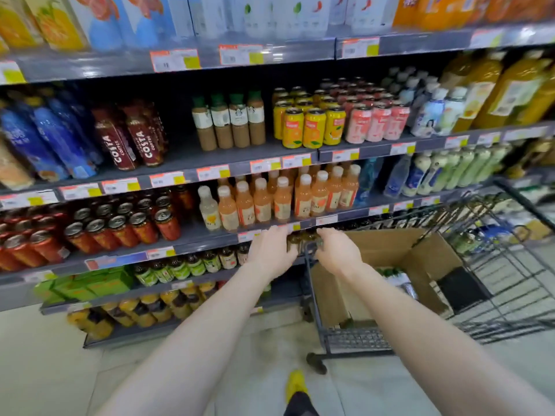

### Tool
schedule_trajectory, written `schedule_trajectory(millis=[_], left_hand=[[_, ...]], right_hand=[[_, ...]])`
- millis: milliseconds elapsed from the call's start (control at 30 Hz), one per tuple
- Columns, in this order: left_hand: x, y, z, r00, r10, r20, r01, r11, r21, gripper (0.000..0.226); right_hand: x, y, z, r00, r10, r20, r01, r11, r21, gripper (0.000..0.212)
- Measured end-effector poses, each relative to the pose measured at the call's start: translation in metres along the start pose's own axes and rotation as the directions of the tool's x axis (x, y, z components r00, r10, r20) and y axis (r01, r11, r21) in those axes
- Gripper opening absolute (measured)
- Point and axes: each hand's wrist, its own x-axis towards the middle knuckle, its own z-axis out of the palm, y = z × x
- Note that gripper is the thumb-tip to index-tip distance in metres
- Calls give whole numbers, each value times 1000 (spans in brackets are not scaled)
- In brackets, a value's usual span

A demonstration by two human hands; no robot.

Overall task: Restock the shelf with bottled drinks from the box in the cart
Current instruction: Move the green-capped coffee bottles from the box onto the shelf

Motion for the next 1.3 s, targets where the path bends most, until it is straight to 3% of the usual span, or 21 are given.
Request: schedule_trajectory(millis=[167,267,400,633,933,1167,1300], left_hand=[[-25,48,40,988,83,131,-118,949,292,32],[-26,84,65,987,70,148,-115,940,322,33],[-15,136,108,965,100,241,-181,923,340,39],[17,221,173,941,44,336,-154,939,309,46],[37,258,219,913,-113,391,-64,908,414,38],[95,261,266,872,-156,463,-32,927,373,42],[144,256,299,849,-163,503,-7,948,320,43]], right_hand=[[-52,78,8,988,145,51,-145,989,-1,52],[-72,133,8,967,238,94,-239,971,0,50],[-84,209,7,931,347,116,-347,938,-22,19],[-61,328,4,912,373,171,-379,925,2,44],[-35,381,-17,924,315,217,-340,936,90,46],[29,409,3,885,316,341,-349,936,38,49],[68,425,16,860,336,383,-357,934,-19,40]])
